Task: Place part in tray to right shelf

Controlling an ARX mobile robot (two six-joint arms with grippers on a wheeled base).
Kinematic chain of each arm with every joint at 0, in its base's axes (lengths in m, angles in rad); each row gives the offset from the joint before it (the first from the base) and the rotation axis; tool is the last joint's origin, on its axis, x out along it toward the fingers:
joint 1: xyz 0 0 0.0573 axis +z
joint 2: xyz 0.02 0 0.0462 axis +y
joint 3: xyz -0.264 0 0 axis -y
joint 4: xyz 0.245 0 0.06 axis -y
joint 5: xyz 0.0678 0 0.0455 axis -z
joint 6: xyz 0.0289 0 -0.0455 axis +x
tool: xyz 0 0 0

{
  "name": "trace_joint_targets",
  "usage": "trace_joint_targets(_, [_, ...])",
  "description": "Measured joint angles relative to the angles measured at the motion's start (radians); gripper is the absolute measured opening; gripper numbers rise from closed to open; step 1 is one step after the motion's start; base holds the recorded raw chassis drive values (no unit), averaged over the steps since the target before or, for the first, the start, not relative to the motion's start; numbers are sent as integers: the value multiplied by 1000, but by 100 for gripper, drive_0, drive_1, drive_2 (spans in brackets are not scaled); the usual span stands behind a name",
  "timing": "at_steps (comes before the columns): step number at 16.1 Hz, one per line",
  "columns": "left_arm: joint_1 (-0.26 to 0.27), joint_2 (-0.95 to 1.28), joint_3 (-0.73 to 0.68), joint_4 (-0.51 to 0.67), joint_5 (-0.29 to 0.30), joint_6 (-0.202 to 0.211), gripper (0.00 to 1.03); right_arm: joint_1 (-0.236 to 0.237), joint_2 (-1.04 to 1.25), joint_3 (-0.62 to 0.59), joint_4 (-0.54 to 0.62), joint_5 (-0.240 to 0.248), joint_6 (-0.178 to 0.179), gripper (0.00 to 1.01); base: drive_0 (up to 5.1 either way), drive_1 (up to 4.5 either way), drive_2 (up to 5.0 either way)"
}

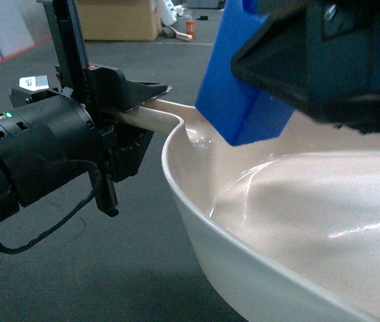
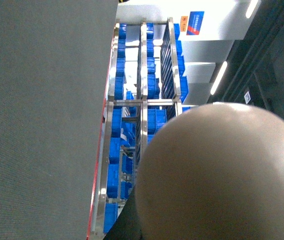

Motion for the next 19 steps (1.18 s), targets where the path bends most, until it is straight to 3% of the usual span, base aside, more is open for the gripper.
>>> trace_joint_targets(1, [0, 0, 0, 0, 0, 0, 14, -10, 21, 5, -21, 2, 20, 47, 0, 0, 0])
trace_joint_targets(2, [0, 0, 0, 0, -1, 0, 14, -28, 33, 5, -29, -3, 39, 57, 0, 0, 0])
trace_joint_targets(5, [0, 0, 0, -1, -1, 7, 14, -85, -56, 16, -47, 14, 50, 96, 0, 0, 0])
trace_joint_targets(6, [0, 0, 0, -1, -2, 7, 14, -101, -93, 16, -34, 39, 46, 100, 0, 0, 0])
trace_joint_targets(8, [0, 0, 0, -1, -3, 7, 14, -224, -274, -48, 56, 168, -24, 98, 0, 0, 0])
trace_joint_targets(10, [0, 0, 0, -1, -2, 8, 14, -400, -456, -226, 72, 202, -37, 98, 0, 0, 0])
trace_joint_targets(11, [0, 0, 0, -1, 0, 8, 14, -455, -528, -312, 81, 232, -27, 98, 0, 0, 0])
trace_joint_targets(12, [0, 0, 0, -2, 0, 7, 14, -491, -612, -416, 128, 249, -31, 96, 0, 0, 0])
trace_joint_targets(13, [2, 0, 0, -1, -3, 7, 14, -560, -715, -529, 196, 126, -80, 86, 0, 0, 0])
trace_joint_targets(14, [2, 0, 0, -1, -7, 8, 14, -589, -790, -603, 208, 47, -124, 77, 0, 0, 0])
trace_joint_targets(15, [2, 0, 0, -2, -6, 8, 14, -592, -824, -642, 200, -2, -151, 68, 0, 0, 0])
trace_joint_targets(17, [-1, 0, 0, -1, 2, 7, 14, -587, -847, -661, 185, -24, -183, 45, 0, 0, 0])
trace_joint_targets(19, [0, 0, 0, -2, 0, 7, 14, -587, -876, -671, 182, -24, -196, 37, 0, 0, 0])
